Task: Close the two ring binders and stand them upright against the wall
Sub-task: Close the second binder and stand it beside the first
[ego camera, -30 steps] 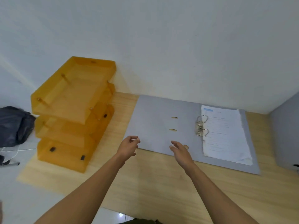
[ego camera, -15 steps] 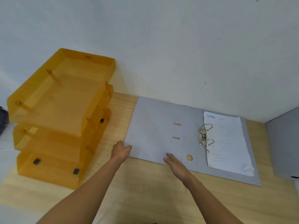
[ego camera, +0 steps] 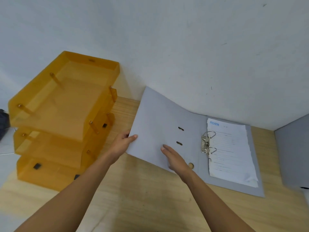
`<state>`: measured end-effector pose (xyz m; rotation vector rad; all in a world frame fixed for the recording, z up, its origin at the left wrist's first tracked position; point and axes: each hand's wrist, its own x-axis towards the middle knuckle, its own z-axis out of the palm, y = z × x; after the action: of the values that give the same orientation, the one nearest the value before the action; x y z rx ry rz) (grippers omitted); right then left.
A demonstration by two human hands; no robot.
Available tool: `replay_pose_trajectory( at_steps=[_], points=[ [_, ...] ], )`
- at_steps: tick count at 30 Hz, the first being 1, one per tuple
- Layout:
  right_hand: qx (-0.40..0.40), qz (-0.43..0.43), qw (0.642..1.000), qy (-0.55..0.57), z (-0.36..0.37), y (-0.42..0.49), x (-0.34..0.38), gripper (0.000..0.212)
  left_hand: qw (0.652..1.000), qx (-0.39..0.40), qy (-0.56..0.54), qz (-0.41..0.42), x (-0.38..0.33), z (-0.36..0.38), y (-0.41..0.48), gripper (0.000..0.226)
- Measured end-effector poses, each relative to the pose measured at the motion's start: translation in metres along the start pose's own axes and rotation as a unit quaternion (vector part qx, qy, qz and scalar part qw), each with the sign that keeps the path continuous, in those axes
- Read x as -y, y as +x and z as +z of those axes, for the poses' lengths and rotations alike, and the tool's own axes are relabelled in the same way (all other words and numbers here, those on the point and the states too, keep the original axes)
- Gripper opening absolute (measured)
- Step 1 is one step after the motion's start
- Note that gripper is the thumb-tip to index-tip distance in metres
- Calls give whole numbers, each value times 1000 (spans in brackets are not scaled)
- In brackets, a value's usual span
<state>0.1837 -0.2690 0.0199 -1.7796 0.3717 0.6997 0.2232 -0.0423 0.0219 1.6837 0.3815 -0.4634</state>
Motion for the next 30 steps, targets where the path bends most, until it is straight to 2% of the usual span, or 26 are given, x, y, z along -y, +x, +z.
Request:
replay_pose_trajectory(
  at_steps=[6,10,13,16,18,21,22,26,30],
  points=[
    [45,-32,997,54,8,-22,33,61,998,-25,-53,17,-33,-7,-35,33],
    [53,-76,993,80,2,-41,47,59,995,58,-71,43,-57,20,-57,34],
    [31,-111,990,80,-18,-56,53,63,985,143,-83,56,-70,57,-64,55],
    [44,-125,984,118,-46,-77,61,41,976,199,-61,62,-74,100,-63,57],
    [39,-131,980,146,-69,-86,64,49,975,211,-30,60,-75,132,-64,57],
    [4,-118,982,148,-108,-94,58,75,973,222,20,66,-77,179,-66,56],
    [-14,-110,985,132,-116,-94,56,78,973,219,35,68,-74,187,-65,54],
    [-140,-101,984,51,-160,-101,33,59,968,192,149,59,-48,222,-52,82],
    [-208,-87,974,30,-194,-107,-4,64,951,177,247,50,-32,251,-43,81]
  ],
)
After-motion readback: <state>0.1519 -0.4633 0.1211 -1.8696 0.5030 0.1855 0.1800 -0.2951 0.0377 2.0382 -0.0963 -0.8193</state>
